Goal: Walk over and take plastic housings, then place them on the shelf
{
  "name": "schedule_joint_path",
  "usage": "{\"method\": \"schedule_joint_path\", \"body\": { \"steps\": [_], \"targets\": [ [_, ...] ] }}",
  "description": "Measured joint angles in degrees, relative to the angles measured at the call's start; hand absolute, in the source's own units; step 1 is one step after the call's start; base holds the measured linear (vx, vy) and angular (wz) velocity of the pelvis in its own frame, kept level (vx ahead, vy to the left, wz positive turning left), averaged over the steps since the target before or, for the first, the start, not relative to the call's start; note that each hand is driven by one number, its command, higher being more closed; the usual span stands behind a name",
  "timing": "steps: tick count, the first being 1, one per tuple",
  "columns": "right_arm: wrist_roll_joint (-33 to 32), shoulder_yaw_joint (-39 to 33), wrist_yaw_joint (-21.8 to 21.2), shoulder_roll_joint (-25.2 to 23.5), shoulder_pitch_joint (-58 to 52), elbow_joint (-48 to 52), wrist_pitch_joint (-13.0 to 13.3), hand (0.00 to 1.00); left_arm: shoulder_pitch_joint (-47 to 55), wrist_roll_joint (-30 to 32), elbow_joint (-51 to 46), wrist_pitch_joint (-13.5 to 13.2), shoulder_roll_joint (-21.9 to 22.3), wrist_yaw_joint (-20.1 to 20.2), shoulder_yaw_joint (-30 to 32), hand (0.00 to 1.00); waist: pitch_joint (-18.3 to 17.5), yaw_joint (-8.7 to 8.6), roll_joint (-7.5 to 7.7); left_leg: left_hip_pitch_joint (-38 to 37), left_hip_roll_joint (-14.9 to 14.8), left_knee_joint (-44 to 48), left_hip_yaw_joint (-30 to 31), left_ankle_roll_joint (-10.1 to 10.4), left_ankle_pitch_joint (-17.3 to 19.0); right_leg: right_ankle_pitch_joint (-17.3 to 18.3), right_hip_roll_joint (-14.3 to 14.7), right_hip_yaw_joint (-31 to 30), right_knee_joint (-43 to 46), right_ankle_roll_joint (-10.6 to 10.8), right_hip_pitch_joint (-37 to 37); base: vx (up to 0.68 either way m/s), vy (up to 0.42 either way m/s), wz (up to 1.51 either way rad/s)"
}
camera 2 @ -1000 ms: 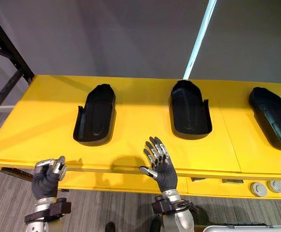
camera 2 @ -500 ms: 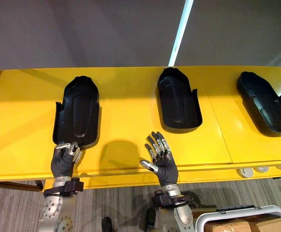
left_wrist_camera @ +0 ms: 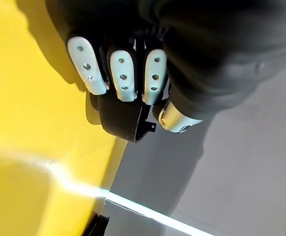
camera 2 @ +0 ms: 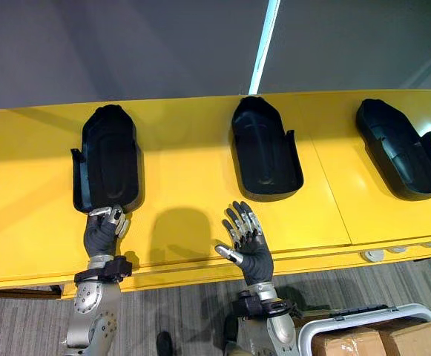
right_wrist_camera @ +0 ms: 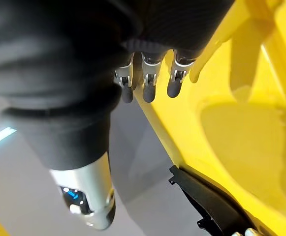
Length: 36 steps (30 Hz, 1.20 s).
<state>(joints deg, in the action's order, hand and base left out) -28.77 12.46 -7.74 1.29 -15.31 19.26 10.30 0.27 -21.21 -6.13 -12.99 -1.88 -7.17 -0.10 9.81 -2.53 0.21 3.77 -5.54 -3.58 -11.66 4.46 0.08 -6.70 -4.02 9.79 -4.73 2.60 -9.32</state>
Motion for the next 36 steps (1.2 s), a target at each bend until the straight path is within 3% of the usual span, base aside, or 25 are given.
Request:
{"method": "schedule_joint_path", "body": {
  "steps": [9,10,15,18,22,28,31,32,33,34,36],
  "targets": [
    [0.0,0.0,0.0,-0.1,0.1,0.0,0.0,0.00,-0.3,0.1,0.1,-0.2,0.1,-0.4,1.7,1.00,0.0,0.00,-0.05,-0.4,-0.1,0.0,-0.5,0.1,0.0,0.0,0.2,-0.4,0.0,0.0,0.2,0.00,-0.006,-0.02],
    [0.1,-0.2,0.0,0.0,0.6,0.0,0.0,0.00,1.7,0.1,-2.7,0.4,0.8,-0.9,1.9,0.00,0.1,-0.17,-0.10,-1.4,-0.2,-0.2,-0.5,0.1,0.1,0.0,0.2,-0.4,0.0,0.0,1.1,0.00,0.000,0.00],
    [0.7,-3.8,0.5,0.0,3.3,0.1,0.1,0.00,8.8,0.4,-19.6,-0.4,1.7,-0.4,0.6,0.00,0.0,0.04,-0.33,-4.8,-0.3,-0.2,-0.1,0.1,0.6,0.5,0.2,0.1,0.0,0.3,4.8,-0.01,0.002,0.04],
    [4.2,-8.3,1.2,0.1,6.3,0.4,1.1,0.00,10.7,0.6,-28.8,-3.6,1.6,0.9,0.6,0.00,-0.5,0.27,-0.79,-6.9,-0.1,-0.1,0.9,0.1,0.7,0.7,0.0,1.0,0.0,0.5,7.5,-0.04,0.008,0.15],
    [6.3,-13.2,2.2,0.1,6.5,2.0,1.8,0.00,11.0,0.7,-31.2,-4.7,1.6,0.9,0.0,0.00,-1.8,0.46,-1.68,-8.1,0.1,0.2,2.6,0.0,0.6,1.1,-0.4,2.3,0.0,0.6,9.7,-0.05,0.002,0.21],
    [9.0,-21.5,4.1,-0.1,4.2,5.1,2.5,0.00,12.9,1.3,-31.7,-5.4,1.4,2.6,-6.0,0.00,-4.6,-0.31,-2.18,-8.5,0.3,1.3,5.1,-0.3,0.4,1.5,-0.6,4.6,0.0,0.6,11.9,-0.04,0.003,0.20],
    [9.1,-20.8,4.4,-0.6,5.7,4.7,3.0,0.00,15.3,1.3,-30.7,-5.3,1.4,2.9,-4.7,0.00,-4.5,0.62,-2.59,-3.8,-1.7,16.1,2.8,-0.3,7.7,1.1,0.8,-2.7,1.6,-0.1,9.2,-0.10,0.033,-1.04],
    [9.1,-20.2,4.7,-0.4,6.7,4.3,3.0,0.00,15.9,1.3,-30.3,-5.3,1.4,2.8,-4.0,0.00,-4.5,0.90,-2.56,-2.2,-1.8,20.5,5.1,-1.1,8.8,0.8,1.1,-5.1,2.1,-0.3,8.4,-0.12,0.037,-1.75],
    [9.1,-18.6,5.2,0.6,8.7,4.1,3.1,0.00,17.0,1.3,-30.1,-5.3,1.8,2.4,-2.1,0.00,-4.3,1.71,-2.85,-0.1,-1.2,26.8,11.5,-1.3,10.6,0.8,2.1,-10.6,2.8,-0.2,6.2,-0.12,0.070,-2.39],
    [9.5,-17.4,5.5,2.3,10.6,4.0,3.6,0.00,17.4,1.4,-29.7,-5.4,2.5,2.2,0.2,0.00,-4.1,2.31,-3.98,1.2,-0.6,31.7,19.4,0.0,13.6,0.7,4.2,-16.1,4.3,-0.1,3.9,-0.12,0.102,-2.51],
    [10.5,-16.8,5.7,4.7,11.2,3.8,3.8,0.00,16.9,2.2,-27.6,-5.4,2.8,1.6,3.4,0.00,-4.0,2.61,-6.09,0.8,0.8,35.2,29.3,1.8,17.9,0.6,7.4,-22.2,7.3,0.1,0.5,-0.11,0.216,-2.28]
  ]
}}
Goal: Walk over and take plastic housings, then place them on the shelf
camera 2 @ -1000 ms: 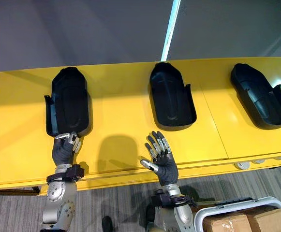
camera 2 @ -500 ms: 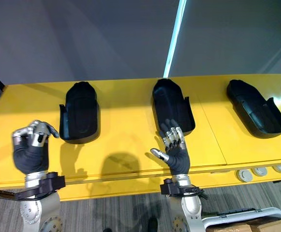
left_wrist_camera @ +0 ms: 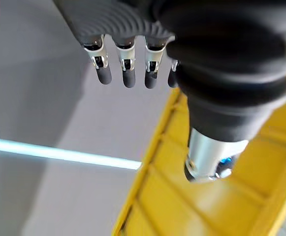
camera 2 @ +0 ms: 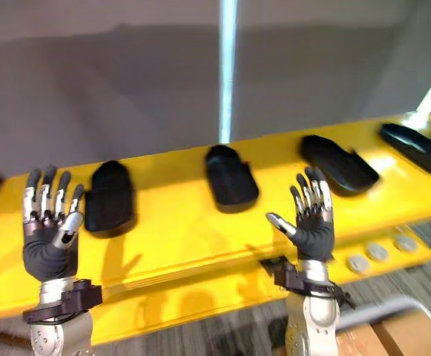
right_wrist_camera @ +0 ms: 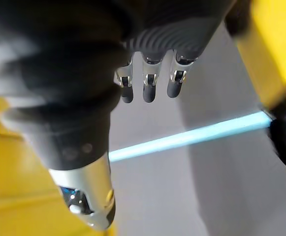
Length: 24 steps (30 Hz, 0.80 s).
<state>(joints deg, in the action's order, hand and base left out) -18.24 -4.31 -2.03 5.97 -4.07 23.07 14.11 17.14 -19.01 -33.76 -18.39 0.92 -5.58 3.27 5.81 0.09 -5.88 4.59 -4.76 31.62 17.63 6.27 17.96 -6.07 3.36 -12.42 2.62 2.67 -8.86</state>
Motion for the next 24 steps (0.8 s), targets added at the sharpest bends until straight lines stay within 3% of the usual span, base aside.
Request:
{"method": "schedule_joint_path", "body": {
  "steps": [2,3,5,6,7,8,9,10,11,12,14,15,17,18,19,21,24],
  "targets": [
    [0.6,-0.1,-0.1,0.7,-1.5,0.1,0.0,0.00,-0.8,0.3,1.5,0.0,0.0,-1.1,1.0,0.00,0.2,-0.92,-0.15,-1.0,2.0,0.5,4.9,-0.5,2.8,0.0,1.5,-4.8,4.1,1.0,-3.7,-0.13,0.274,-1.59],
    [0.6,-0.5,-0.5,0.4,-3.9,1.1,0.0,0.00,-2.2,0.5,2.0,0.0,0.1,-1.5,0.5,0.00,0.5,-2.53,0.03,-1.2,2.7,-0.1,5.1,-1.6,5.2,-0.1,1.8,-6.6,5.8,2.2,-5.8,-0.21,0.376,-0.96],
    [0.6,-0.7,-1.3,-2.2,-9.1,4.2,-0.3,0.00,-5.4,1.5,2.5,0.0,0.5,-1.7,-0.4,0.00,2.1,-2.62,1.42,-3.3,5.0,-2.3,4.0,-4.3,8.1,-1.8,2.0,-11.4,7.4,4.4,-7.7,-0.25,0.397,-1.27],
    [0.6,0.1,-1.4,-4.6,-12.5,6.8,-0.5,0.00,-6.4,2.6,2.1,-0.1,0.4,-1.9,-0.5,0.00,2.9,-2.03,3.57,-3.5,7.3,-2.0,-0.2,-5.6,8.0,-4.0,1.1,-16.5,4.6,4.6,-7.7,-0.25,0.279,-1.48],
    [0.6,0.5,-1.4,-5.4,-13.9,8.3,-0.6,0.00,-6.4,3.0,1.7,-0.1,0.4,-2.1,-0.4,0.00,3.0,-2.17,4.20,-3.0,7.9,-1.8,-2.4,-6.8,7.5,-4.6,0.2,-17.4,1.4,3.5,-7.3,-0.36,0.361,-1.92],
    [0.6,0.7,-1.4,-6.3,-14.7,10.4,-0.5,0.00,-6.9,3.6,1.6,-0.1,0.6,-2.6,-1.0,0.00,3.1,-2.43,4.25,-1.9,8.2,-3.1,-7.5,-9.0,5.6,-1.2,-3.4,-10.9,-4.3,-1.7,-7.6,-0.37,0.342,-2.28],
    [0.8,1.2,-1.1,-7.0,-13.3,10.0,-0.4,0.00,-8.1,3.6,1.5,-0.1,0.5,-2.9,-1.3,0.00,3.5,-0.86,4.46,-1.9,6.8,-5.7,-14.4,-10.0,3.6,1.3,-5.8,3.6,-0.5,-4.5,-11.9,-0.36,0.327,-2.42],
    [0.8,1.7,-1.0,-7.2,-12.9,9.7,-0.4,0.00,-8.6,3.6,1.6,0.0,0.4,-3.0,-1.5,0.00,3.6,-0.37,4.41,-2.1,6.2,-6.9,-17.2,-10.1,2.7,1.1,-6.5,10.0,4.7,-4.8,-13.5,-0.31,0.283,-2.49],
    [0.9,2.4,-0.8,-7.5,-12.4,8.8,-0.4,0.00,-9.2,3.6,1.8,0.0,0.5,-3.1,-1.4,0.00,4.0,-0.27,4.22,-4.1,5.2,-9.9,-21.6,-10.5,0.9,2.1,-7.7,16.3,17.0,-4.9,-13.9,-0.24,0.216,-1.91],
    [0.9,2.5,-0.8,-7.8,-11.6,6.5,-0.3,0.00,-9.8,3.6,2.6,-0.1,0.4,-3.1,-1.4,0.00,4.0,-0.83,3.88,-5.7,4.3,-12.0,-24.2,-10.7,-0.5,6.3,-8.1,17.5,26.5,-3.7,-11.1,-0.20,0.175,-1.63],
    [1.1,1.9,-0.8,-7.9,-9.7,1.4,-0.3,0.00,-11.0,3.6,4.0,-0.1,0.3,-3.1,-1.3,0.00,3.4,-1.03,4.44,-6.0,3.6,-14.2,-27.5,-10.5,-2.2,15.3,-9.6,18.2,33.4,-2.4,-6.4,-0.15,0.032,-1.14],
    [1.0,1.4,-0.8,-7.8,-8.7,-1.7,-0.3,0.00,-11.0,3.6,4.9,-0.1,0.3,-3.1,-0.9,0.00,3.2,-1.20,4.74,-5.5,3.4,-15.9,-29.4,-10.3,-3.5,18.0,-11.0,19.0,34.0,-2.3,-3.7,-0.17,-0.044,-0.99],
    [0.8,1.5,-0.9,-7.8,-7.9,-5.4,-0.6,0.00,-10.1,3.6,5.3,0.3,0.3,-3.1,0.1,0.00,2.7,-0.46,4.93,-4.8,2.8,-17.9,-32.2,-10.0,-4.5,19.0,-12.7,21.4,31.8,-2.0,-0.3,-0.17,-0.097,-0.93],
    [0.8,1.7,-1.0,-7.8,-7.8,-7.7,-1.0,0.00,-9.0,4.2,5.3,0.7,0.3,-3.1,0.6,0.00,1.4,0.21,5.51,-3.6,2.6,-19.0,-34.4,-9.4,-5.2,18.8,-13.7,22.7,26.5,-1.7,2.3,-0.15,-0.155,-1.14],
    [0.8,1.8,-1.3,-7.8,-7.8,-9.5,-1.4,0.00,-8.5,7.0,5.4,1.1,0.1,-3.6,1.0,0.00,0.6,0.88,6.53,-2.6,2.7,-19.5,-36.4,-8.2,-6.0,18.3,-14.0,22.9,18.4,0.0,5.0,-0.09,-0.161,-0.91],
    [0.8,2.0,-1.5,-7.4,-7.8,-11.1,-2.1,0.00,-8.3,11.4,6.0,2.0,0.6,-4.3,0.9,0.00,0.1,0.90,7.02,-1.0,2.6,-19.5,-37.6,-6.8,-7.3,17.8,-12.9,23.9,10.1,1.9,6.8,-0.01,-0.220,-0.58],
    [1.1,1.8,-1.5,-5.8,-9.0,-13.6,-2.6,0.00,-8.2,14.7,8.2,2.2,2.1,-4.1,0.1,0.00,-0.8,0.69,6.58,-1.1,-0.3,-20.4,-37.7,-5.3,-8.3,14.0,-8.8,22.9,2.3,1.2,9.7,0.05,-0.223,-0.41]
  ]
}}
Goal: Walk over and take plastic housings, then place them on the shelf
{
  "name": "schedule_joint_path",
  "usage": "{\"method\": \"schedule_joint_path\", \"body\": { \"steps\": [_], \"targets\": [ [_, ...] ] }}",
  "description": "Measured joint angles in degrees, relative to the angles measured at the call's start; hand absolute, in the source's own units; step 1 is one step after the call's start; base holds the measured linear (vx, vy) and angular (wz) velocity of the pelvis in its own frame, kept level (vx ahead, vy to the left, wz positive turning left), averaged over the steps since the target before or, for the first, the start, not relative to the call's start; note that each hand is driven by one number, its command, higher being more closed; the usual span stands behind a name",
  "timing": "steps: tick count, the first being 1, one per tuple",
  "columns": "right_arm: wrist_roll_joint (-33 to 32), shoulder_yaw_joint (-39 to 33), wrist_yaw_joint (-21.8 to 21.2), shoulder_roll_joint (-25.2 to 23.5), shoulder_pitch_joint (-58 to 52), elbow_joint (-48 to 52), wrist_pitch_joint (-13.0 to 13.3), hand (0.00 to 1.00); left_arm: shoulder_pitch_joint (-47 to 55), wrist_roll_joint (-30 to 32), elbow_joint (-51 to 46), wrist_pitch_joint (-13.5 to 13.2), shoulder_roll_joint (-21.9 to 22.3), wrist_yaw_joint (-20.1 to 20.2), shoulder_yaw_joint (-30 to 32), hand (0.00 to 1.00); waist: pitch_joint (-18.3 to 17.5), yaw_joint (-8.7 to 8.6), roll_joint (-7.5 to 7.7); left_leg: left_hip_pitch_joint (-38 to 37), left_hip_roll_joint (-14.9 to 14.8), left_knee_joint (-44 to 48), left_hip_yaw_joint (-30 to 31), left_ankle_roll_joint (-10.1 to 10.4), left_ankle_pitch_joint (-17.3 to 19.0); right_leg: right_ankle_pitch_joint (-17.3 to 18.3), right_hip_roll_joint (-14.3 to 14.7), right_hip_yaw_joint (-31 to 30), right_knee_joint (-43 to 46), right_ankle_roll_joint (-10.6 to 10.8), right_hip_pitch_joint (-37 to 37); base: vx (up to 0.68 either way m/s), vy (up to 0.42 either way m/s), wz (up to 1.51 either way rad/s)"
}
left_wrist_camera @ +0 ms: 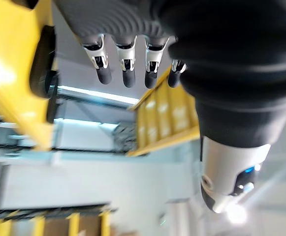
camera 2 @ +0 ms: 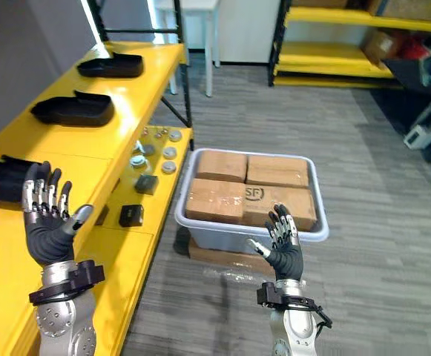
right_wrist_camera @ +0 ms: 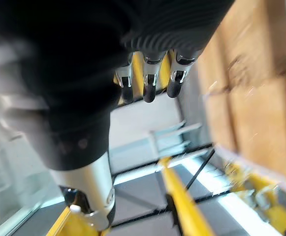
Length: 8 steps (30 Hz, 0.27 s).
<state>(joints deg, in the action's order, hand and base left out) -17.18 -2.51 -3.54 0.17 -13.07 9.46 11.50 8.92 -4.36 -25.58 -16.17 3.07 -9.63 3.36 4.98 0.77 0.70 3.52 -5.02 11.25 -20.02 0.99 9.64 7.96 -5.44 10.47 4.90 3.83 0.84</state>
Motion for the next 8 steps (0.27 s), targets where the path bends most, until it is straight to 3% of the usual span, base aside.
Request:
{"method": "schedule_joint_path", "body": {
  "steps": [2,5,8],
  "targets": [
    [0.8,-1.1,0.3,0.6,0.1,-3.8,0.0,0.00,-0.3,-1.3,4.7,-0.2,0.0,0.0,0.6,0.00,-0.4,0.11,0.02,-1.0,-1.7,-1.0,0.4,0.6,-0.4,-1.0,1.8,-0.6,-0.3,0.1,0.1,0.04,-0.178,-0.34],
    [4.0,-4.8,2.4,2.1,1.6,-14.7,-0.2,0.00,-2.5,-4.2,19.7,0.3,-0.5,0.0,0.3,0.00,-0.5,0.02,0.03,-2.4,-2.1,-2.4,2.2,0.9,-1.8,-1.1,2.6,-0.4,-0.5,0.1,1.1,0.04,-0.115,-0.04],
    [6.5,-9.8,5.1,4.6,6.6,-33.4,-1.1,0.00,-6.4,-5.6,40.3,3.0,-3.6,1.4,-2.6,0.00,-0.6,-0.03,-0.20,-3.8,-1.9,-3.5,4.2,1.8,-3.1,-1.2,2.3,0.0,-1.0,0.0,2.9,0.04,-0.031,0.07]
  ]
}}
